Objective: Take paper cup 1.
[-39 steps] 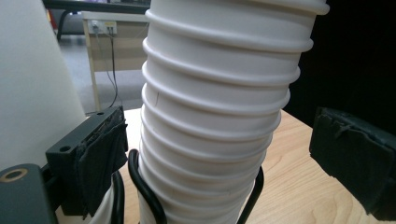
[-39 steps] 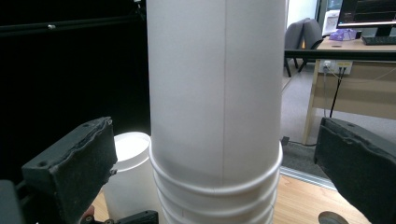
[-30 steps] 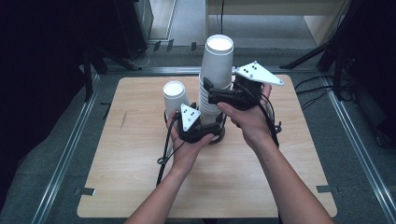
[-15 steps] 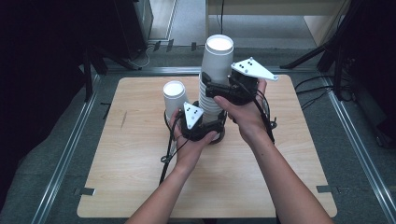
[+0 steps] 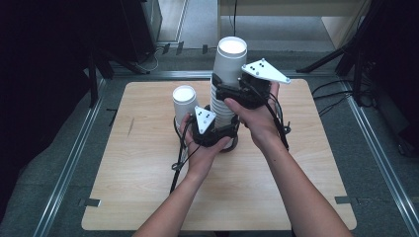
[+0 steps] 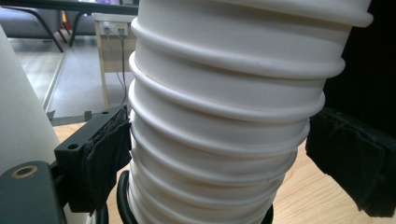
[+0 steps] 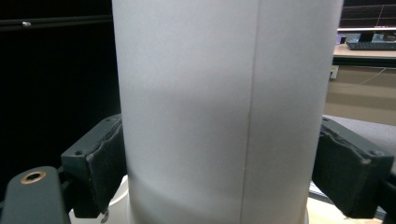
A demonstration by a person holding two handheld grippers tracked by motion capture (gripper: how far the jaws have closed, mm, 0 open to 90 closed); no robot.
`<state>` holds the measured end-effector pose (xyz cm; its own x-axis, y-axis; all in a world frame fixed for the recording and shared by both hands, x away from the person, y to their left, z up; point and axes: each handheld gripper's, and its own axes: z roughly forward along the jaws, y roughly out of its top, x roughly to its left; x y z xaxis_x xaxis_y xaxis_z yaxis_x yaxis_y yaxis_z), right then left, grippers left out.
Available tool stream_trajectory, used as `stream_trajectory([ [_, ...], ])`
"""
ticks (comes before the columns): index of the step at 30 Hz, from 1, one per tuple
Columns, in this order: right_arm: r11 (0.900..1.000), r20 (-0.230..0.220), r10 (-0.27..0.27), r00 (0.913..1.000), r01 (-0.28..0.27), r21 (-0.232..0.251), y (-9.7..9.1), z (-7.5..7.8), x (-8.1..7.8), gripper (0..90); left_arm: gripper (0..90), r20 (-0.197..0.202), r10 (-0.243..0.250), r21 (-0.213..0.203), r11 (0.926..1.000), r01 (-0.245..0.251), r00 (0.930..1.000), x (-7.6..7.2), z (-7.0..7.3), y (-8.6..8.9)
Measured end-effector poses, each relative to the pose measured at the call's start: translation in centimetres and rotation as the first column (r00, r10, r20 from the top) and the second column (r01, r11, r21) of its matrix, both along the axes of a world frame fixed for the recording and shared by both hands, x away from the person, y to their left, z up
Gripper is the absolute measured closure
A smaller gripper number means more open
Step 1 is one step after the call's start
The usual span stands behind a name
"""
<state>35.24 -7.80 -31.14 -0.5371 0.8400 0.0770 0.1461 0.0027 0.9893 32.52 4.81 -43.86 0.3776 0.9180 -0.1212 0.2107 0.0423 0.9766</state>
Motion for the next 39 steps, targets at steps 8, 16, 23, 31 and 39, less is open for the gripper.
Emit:
stream_trajectory([
  [8, 0.9999, -0.004, 0.008, 1.0, -0.008, 0.013, -0.1, 0.1, 0.1, 12.0, 4.8, 0.003, 0.016, -0.003, 0.9999, -0.016, 0.9999, 0.3, -0.1, -0.4],
  [16, 0.9999, 0.011, 0.014, 0.9998, -0.014, 0.005, -0.2, 0.4, 0.1, 13.2, 5.0, 0.011, 0.017, -0.001, 0.9998, -0.017, 0.9998, 0.3, -0.1, -0.4],
  [23, 0.9997, 0.011, 0.015, 0.9998, -0.016, 0.019, -0.2, 0.6, 0.1, 13.6, 5.2, 0.01, 0.016, -0.001, 0.9999, -0.016, 0.9998, 0.3, -0.1, -0.4],
  [31, 0.9997, 0.034, 0.01, 0.9994, -0.011, 0.024, -0.2, 1.0, 0.1, 15.0, 5.3, 0.01, 0.014, 0.003, 0.9999, -0.014, 0.9999, 0.3, -0.1, -0.4],
  [39, 0.9995, 0.058, 0.006, 0.9983, -0.007, 0.031, -0.2, 1.5, 0.0, 15.8, 5.5, 0.011, 0.014, 0.002, 0.9999, -0.014, 0.9998, 0.3, -0.1, -0.4],
])
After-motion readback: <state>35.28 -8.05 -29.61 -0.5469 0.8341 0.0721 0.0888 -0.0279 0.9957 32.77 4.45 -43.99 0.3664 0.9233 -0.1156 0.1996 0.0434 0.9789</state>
